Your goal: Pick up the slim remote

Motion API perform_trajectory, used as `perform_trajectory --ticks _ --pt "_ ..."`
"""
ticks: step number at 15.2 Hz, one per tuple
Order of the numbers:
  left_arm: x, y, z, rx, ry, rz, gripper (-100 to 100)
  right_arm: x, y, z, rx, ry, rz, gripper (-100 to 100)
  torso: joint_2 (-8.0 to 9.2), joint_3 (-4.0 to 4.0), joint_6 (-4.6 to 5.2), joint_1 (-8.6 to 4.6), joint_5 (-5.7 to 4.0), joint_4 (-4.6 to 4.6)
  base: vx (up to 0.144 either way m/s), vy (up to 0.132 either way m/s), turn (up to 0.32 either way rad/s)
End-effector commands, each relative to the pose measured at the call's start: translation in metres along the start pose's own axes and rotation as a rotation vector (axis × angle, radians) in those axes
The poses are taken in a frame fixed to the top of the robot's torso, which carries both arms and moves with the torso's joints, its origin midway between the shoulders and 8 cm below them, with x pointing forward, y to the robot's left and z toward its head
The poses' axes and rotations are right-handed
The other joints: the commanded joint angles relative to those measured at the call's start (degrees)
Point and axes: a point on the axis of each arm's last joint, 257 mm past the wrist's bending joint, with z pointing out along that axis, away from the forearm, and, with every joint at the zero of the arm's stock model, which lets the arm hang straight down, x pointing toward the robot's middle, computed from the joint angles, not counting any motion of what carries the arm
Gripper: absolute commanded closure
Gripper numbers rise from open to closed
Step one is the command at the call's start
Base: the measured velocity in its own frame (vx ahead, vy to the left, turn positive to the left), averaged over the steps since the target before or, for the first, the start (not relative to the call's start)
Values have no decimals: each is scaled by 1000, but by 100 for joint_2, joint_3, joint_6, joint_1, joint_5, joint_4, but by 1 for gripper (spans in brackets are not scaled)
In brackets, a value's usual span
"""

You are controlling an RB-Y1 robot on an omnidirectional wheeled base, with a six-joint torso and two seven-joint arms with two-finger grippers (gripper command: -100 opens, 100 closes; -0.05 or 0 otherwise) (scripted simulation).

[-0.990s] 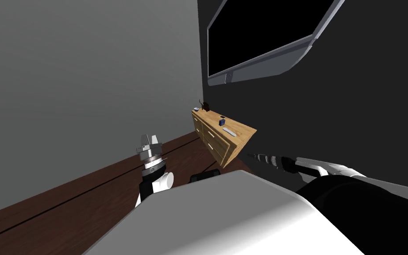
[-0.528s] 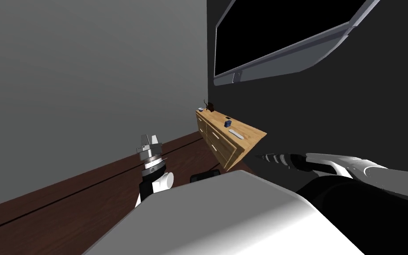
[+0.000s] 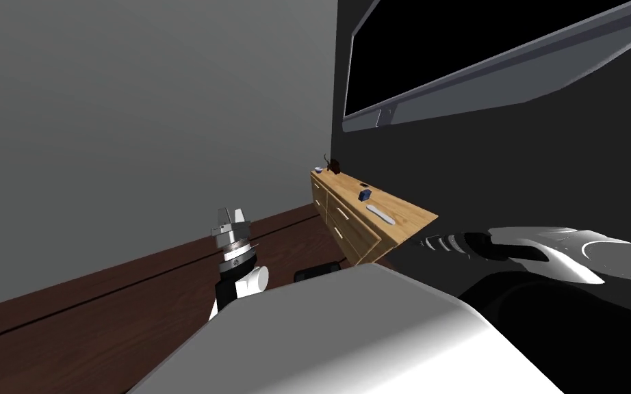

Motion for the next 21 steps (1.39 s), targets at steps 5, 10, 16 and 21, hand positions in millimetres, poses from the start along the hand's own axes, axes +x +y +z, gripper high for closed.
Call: perform_trajectory --ticks 5,10,16,21 --pt "0 0 0 0 0 0 0 8 -36 -27 72 106 -92 -100 -25 -15 -2 8 1 -6 186 75 219" --pt "0 0 0 0 0 0 0 35 -48 -43 89 200 -126 -100 -65 -38 -3 5 0 -16 280 57 264" --pt "0 0 0 0 0 0 0 58 -47 -36 92 182 -103 -100 57 32 11 -19 -8 12 65 -20 84" --pt "0 0 0 0 0 0 0 61 -47 -34 93 178 -100 100 82 48 13 -13 -5 20 -17 -8 22"
